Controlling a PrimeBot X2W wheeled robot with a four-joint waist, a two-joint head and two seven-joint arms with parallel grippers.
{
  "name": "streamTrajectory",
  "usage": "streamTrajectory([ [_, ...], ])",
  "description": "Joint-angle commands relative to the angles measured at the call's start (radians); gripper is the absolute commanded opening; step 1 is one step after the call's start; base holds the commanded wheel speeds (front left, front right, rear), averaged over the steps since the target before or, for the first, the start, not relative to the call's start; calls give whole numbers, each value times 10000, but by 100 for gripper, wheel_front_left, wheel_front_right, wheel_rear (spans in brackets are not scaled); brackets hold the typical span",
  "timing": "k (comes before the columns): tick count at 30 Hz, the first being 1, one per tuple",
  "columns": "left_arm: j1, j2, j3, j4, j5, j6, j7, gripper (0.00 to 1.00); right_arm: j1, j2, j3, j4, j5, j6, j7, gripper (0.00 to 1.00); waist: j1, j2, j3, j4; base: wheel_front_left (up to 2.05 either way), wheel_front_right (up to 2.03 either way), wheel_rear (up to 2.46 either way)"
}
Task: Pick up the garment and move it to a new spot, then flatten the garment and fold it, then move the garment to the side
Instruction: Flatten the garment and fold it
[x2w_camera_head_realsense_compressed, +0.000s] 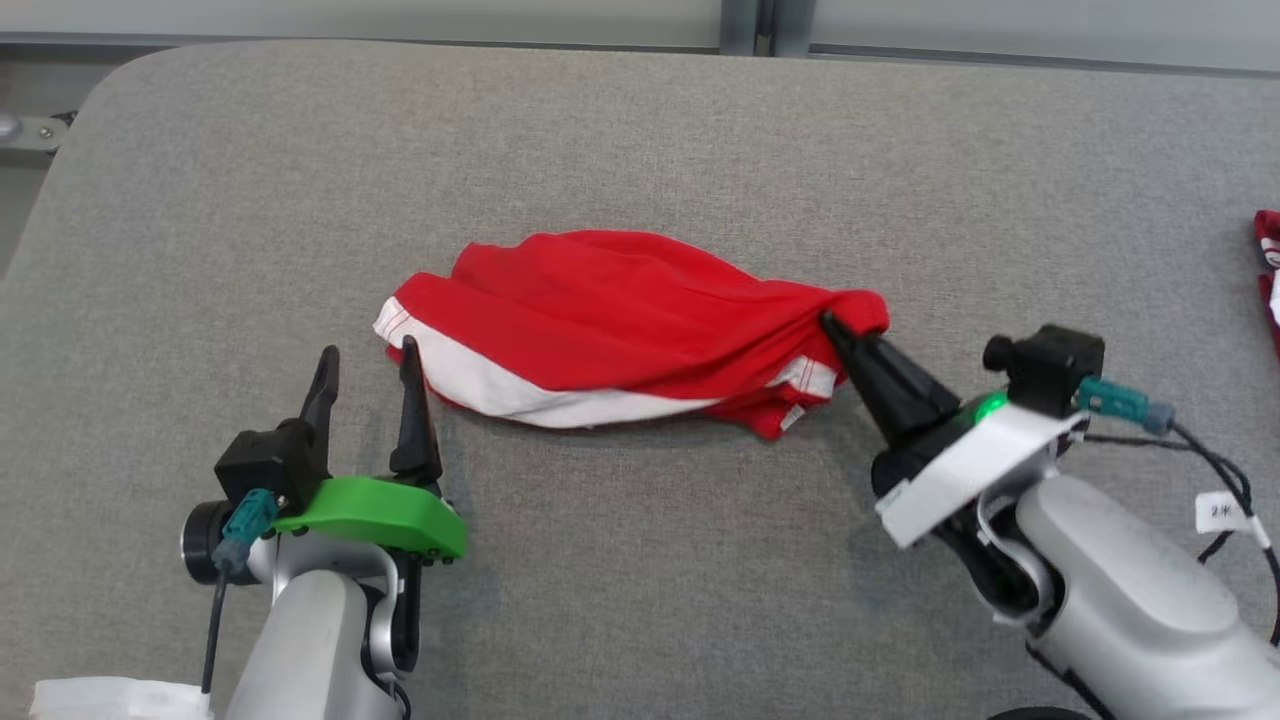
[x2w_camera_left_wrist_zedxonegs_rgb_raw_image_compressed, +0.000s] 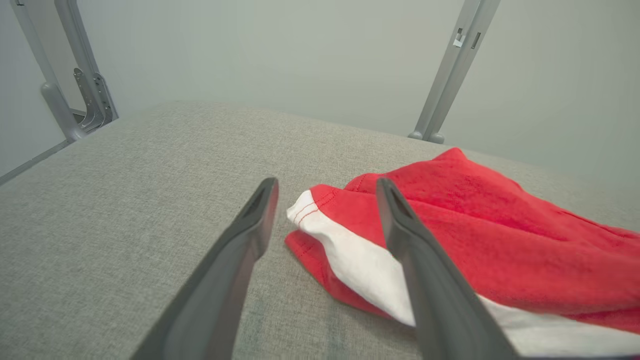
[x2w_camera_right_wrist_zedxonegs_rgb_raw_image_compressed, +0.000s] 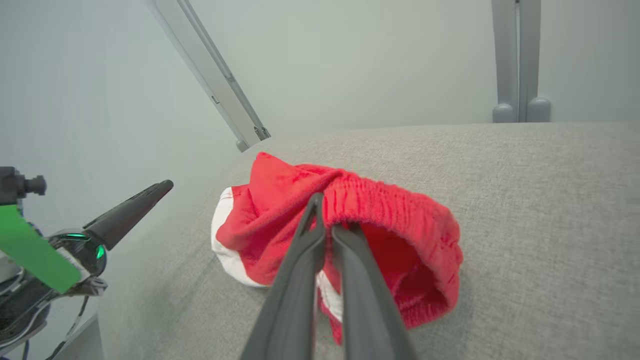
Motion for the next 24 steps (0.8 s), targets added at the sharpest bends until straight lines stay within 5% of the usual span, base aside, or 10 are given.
streamTrajectory([
  [1, -72, 31, -67, -29, -74, -42, -24, 100, -253, -3, -78, 198, 57, -3, -27, 0, 0, 0, 122, 155, 0, 0, 0],
  [14, -563, 26, -1774, -321, -747, 262, -24, 100, -3190, 586, -454, 5524, -433, -3, 479, 0, 0, 0, 868, 1688, 0, 0, 0],
  [15, -565, 26, -1790, -339, -761, 295, -24, 100, -3208, 633, -454, 5775, -323, -3, 539, 35, 0, 0, 877, 1696, 0, 0, 0],
  [16, -549, 26, -1772, -346, -765, 329, -24, 100, -3221, 657, -430, 5961, -256, -3, 562, 90, 0, 0, 874, 1675, 0, 0, 0],
  [17, -522, 26, -1744, -348, -746, 352, -24, 100, -3251, 625, -359, 6041, -269, -3, 495, 100, 0, 0, 857, 1624, 0, 0, 0],
  [24, -238, 29, -1449, -286, -541, 335, -24, 100, -2426, 189, -249, 5350, 406, -3, 31, 100, 0, 0, 459, 883, 0, 0, 0],
])
